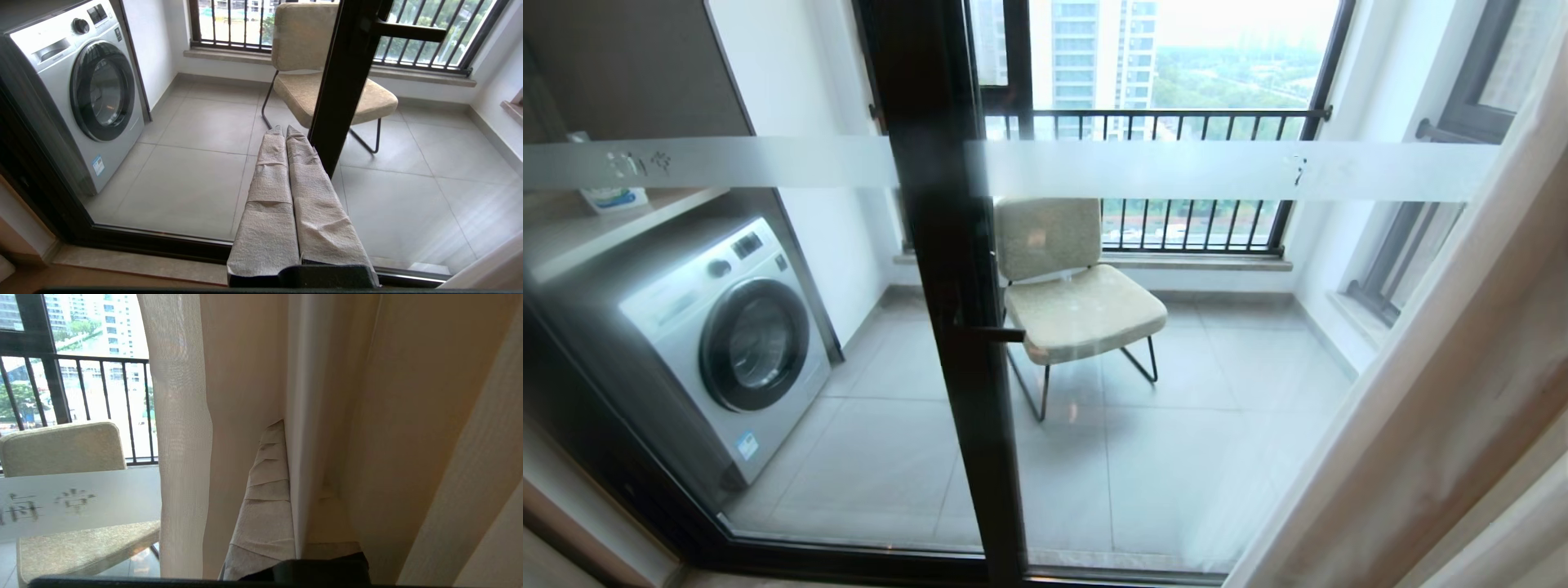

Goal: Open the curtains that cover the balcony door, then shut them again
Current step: Pull the inner curtains open on both sides

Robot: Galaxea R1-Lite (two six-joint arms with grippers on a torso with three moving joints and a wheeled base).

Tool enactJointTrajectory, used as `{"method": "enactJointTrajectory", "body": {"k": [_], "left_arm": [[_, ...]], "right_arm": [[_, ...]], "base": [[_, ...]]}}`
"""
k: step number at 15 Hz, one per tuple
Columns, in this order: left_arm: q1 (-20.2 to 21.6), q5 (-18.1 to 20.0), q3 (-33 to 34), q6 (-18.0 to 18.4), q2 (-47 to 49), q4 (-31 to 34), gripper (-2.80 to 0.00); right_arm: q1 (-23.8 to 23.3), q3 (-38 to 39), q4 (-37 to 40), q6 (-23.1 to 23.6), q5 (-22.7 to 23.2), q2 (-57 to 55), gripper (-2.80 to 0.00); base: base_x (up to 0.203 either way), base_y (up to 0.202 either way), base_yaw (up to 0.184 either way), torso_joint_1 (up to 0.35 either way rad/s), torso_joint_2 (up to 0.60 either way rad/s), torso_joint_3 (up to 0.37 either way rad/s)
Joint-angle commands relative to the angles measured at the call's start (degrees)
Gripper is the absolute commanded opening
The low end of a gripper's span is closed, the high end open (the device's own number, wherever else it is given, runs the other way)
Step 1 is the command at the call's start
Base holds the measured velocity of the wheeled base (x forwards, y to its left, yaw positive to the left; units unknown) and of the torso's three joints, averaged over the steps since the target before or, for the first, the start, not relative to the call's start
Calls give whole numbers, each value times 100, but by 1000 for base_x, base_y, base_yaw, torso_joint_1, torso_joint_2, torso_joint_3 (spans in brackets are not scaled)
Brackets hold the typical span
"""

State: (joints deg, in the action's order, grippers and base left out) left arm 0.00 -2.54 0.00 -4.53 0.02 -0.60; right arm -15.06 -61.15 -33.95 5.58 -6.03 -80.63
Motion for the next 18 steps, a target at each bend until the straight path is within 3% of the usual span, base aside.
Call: {"method": "enactJointTrajectory", "body": {"k": [1,18], "left_arm": [[0,-1,0,-4,6,-2,-280],[0,-1,0,-4,6,-2,-280]], "right_arm": [[-68,32,-6,13,-4,21,-280],[-155,76,-15,-13,-4,38,-280]], "base": [[0,-189,1,1,7,0],[0,-191,1,3,2,2]]}}
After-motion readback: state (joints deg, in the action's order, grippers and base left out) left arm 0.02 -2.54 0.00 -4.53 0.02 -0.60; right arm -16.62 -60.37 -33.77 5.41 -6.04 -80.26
